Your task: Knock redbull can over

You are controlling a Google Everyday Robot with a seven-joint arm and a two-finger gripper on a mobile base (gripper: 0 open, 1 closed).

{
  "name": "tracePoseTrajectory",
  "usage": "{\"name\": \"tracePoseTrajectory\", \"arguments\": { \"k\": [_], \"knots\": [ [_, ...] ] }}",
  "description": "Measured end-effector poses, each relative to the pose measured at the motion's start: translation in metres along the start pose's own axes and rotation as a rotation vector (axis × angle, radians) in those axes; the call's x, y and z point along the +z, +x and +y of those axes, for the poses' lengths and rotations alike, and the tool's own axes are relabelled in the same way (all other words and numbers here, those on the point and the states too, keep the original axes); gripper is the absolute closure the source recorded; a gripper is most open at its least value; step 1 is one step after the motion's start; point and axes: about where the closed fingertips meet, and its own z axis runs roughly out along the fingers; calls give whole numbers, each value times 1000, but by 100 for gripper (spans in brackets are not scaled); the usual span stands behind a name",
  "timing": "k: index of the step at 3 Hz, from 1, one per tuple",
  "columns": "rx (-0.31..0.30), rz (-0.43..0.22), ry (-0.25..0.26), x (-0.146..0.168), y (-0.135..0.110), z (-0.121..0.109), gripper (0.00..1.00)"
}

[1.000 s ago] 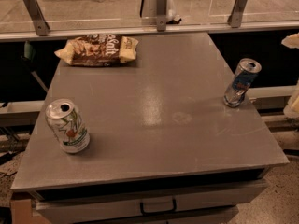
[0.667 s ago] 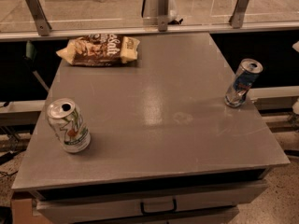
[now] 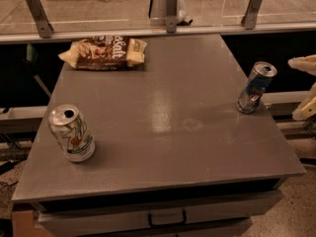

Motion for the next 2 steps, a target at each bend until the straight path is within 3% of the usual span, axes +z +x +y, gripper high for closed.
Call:
{"name": "tracePoseTrajectory", "arguments": {
  "k": [2],
  "knots": [
    [-21, -230, -133, 49, -38, 6, 0]
  ]
}}
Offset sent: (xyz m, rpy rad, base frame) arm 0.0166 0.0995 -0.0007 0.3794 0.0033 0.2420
